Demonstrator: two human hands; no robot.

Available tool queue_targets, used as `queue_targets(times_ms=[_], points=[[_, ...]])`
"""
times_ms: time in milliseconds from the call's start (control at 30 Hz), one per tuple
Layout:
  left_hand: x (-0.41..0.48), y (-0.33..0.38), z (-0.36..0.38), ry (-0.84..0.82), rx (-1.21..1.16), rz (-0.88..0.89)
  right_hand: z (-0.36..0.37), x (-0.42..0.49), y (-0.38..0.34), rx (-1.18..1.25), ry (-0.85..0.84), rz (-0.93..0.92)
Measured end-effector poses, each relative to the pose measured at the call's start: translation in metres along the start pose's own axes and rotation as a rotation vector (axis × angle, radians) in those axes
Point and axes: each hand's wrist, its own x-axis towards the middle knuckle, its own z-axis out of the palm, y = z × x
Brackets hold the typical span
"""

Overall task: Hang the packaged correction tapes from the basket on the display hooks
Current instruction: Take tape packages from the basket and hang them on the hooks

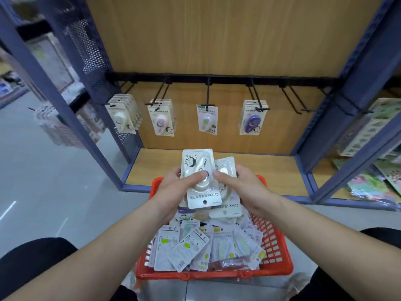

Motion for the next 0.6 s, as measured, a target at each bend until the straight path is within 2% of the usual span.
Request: queue_targets(times_ms=[100,233,400,600], points=[[-0.003,0.009,-0.003,0.021,0.085,0.052,0.0,0.005,0.003,-0.098,0.025,-0.043],[-0.005,0.026,-0.024,0.039,0.224,0.09,0.004,0.014,0.0,-0.056,0.074,-0.038],[-0.005,0.039,-0.055,0.099,0.199,0.105,0.022,0.024,0.0,-0.136,0.187,-0.092],[0.009,0.047,-0.096,0.201,0.167,0.149,0.055,0.057,-0.004,-0.13,0.073,0.005]])
